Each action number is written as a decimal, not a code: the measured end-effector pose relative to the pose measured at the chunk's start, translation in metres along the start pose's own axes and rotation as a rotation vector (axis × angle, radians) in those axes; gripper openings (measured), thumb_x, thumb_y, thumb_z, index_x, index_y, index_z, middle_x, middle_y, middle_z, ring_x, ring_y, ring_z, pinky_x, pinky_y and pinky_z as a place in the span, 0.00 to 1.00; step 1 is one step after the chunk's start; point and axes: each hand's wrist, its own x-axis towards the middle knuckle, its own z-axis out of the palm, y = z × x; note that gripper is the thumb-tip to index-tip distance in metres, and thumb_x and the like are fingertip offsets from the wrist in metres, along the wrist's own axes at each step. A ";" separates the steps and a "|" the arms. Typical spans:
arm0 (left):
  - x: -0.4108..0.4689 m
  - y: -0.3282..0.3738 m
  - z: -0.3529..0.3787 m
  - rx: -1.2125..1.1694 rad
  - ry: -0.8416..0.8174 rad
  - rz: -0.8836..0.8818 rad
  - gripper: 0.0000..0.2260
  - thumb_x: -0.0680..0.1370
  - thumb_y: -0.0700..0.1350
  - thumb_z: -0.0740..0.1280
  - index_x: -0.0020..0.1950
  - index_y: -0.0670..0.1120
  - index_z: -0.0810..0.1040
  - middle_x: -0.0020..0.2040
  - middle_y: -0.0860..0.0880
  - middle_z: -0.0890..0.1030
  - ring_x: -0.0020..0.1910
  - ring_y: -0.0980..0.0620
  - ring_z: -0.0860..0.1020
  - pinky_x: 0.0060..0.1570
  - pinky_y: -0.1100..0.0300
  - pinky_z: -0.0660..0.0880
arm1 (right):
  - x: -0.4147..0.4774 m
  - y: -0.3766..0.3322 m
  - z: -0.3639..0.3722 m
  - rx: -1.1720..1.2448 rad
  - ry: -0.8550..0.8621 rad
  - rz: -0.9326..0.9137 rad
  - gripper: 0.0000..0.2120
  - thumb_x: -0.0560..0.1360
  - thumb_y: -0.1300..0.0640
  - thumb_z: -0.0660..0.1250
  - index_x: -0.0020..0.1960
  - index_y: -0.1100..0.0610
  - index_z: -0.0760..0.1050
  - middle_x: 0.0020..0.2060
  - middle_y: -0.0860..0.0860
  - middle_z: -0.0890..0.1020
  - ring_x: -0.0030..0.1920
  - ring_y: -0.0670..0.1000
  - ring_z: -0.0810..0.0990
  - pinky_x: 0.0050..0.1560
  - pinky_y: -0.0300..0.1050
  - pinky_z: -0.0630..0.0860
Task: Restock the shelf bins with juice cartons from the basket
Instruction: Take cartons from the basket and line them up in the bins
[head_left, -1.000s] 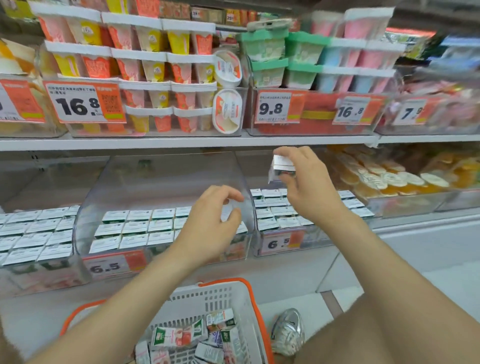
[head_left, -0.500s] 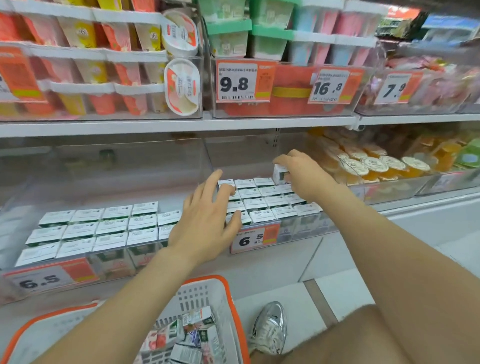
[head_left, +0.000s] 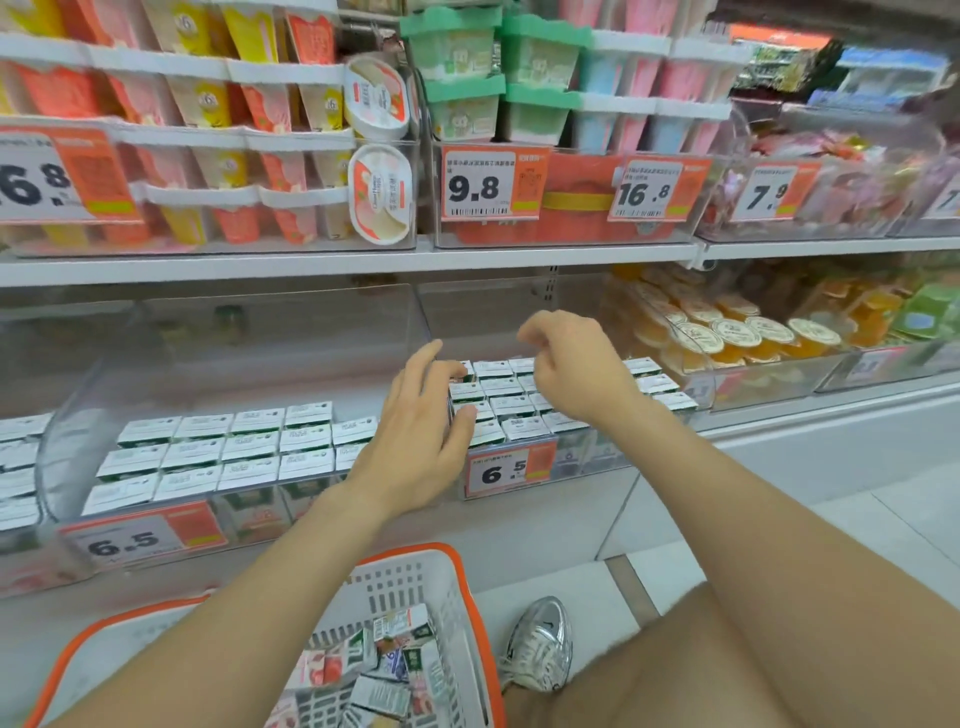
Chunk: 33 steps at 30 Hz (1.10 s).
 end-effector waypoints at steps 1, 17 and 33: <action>-0.004 0.002 -0.004 -0.023 0.041 0.013 0.16 0.86 0.48 0.61 0.73 0.48 0.68 0.80 0.49 0.60 0.79 0.49 0.60 0.77 0.49 0.63 | -0.011 -0.017 -0.005 0.061 0.056 -0.056 0.17 0.76 0.67 0.60 0.59 0.53 0.80 0.53 0.50 0.84 0.53 0.52 0.81 0.56 0.52 0.79; -0.228 -0.121 -0.017 0.277 -0.311 -0.394 0.04 0.80 0.45 0.64 0.51 0.54 0.74 0.46 0.55 0.77 0.43 0.50 0.77 0.42 0.50 0.78 | -0.134 -0.160 0.148 -0.285 -0.833 -0.421 0.07 0.78 0.63 0.63 0.52 0.58 0.79 0.44 0.57 0.80 0.42 0.60 0.80 0.39 0.54 0.79; -0.305 -0.194 0.095 0.190 -0.795 -0.606 0.21 0.83 0.38 0.64 0.76 0.46 0.70 0.73 0.44 0.71 0.70 0.42 0.73 0.66 0.46 0.74 | -0.205 -0.075 0.311 -0.254 -1.037 0.071 0.24 0.80 0.61 0.64 0.75 0.58 0.66 0.71 0.57 0.74 0.68 0.60 0.76 0.67 0.55 0.74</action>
